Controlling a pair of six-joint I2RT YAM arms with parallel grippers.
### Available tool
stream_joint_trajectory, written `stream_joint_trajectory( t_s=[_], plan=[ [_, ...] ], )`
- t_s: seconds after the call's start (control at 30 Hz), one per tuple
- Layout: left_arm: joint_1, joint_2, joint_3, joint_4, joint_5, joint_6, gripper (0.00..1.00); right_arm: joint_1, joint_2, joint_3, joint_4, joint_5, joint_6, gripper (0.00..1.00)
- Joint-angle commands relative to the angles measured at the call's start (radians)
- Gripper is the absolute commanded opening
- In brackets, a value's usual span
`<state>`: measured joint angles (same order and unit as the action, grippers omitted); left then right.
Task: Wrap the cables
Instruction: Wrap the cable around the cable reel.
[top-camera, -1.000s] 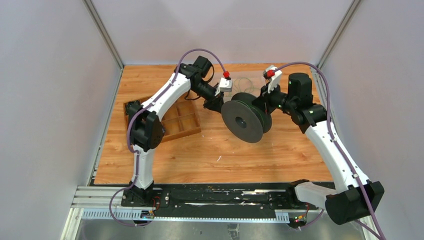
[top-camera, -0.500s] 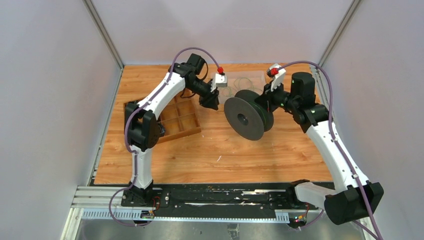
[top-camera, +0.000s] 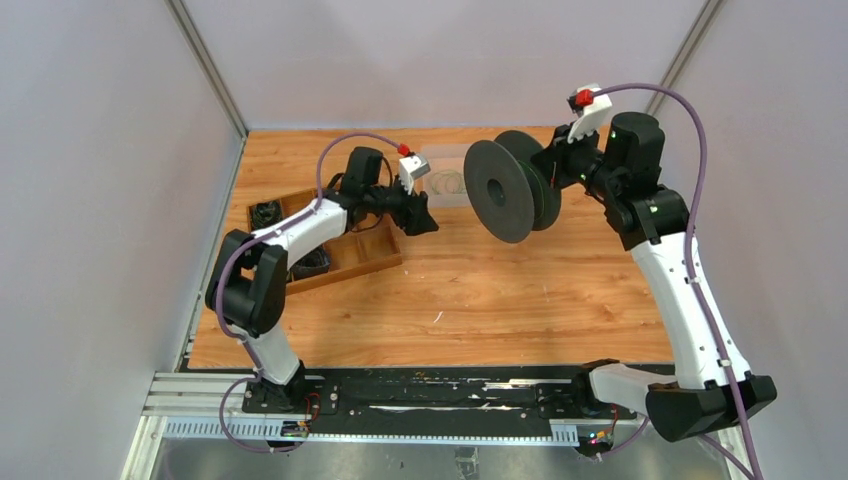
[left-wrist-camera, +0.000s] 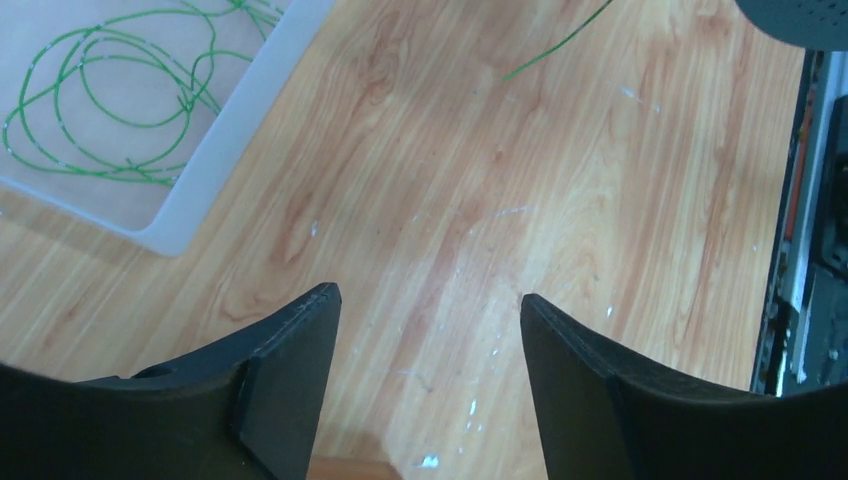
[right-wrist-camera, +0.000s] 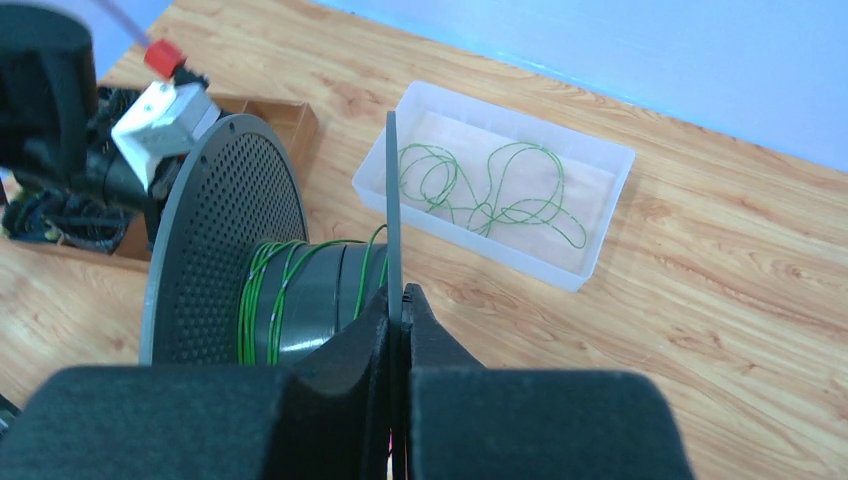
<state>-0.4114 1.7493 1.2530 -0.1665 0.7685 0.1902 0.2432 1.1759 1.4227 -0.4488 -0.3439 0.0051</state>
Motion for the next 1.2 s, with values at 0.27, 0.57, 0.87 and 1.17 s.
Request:
stream_joint_trajectory(
  t_s=[0.27,0.57,0.87,1.17],
  plan=[
    [-0.134,0.013,-0.202,0.752,-0.066,-0.253,0.82,-0.060,0.064,0.143,-0.031,-0.058,0.230,0.01],
    [-0.185,0.102,-0.283,1.102,-0.057,-0.173,0.82,-0.068,0.085,0.139,-0.024,-0.129,0.286,0.01],
    [-0.188,0.160,-0.293,1.130,-0.058,-0.198,0.61,-0.080,0.079,0.128,-0.020,-0.150,0.301,0.01],
    [-0.187,0.131,-0.331,1.121,-0.037,-0.201,0.40,-0.089,0.079,0.121,-0.016,-0.148,0.295,0.01]
  ],
)
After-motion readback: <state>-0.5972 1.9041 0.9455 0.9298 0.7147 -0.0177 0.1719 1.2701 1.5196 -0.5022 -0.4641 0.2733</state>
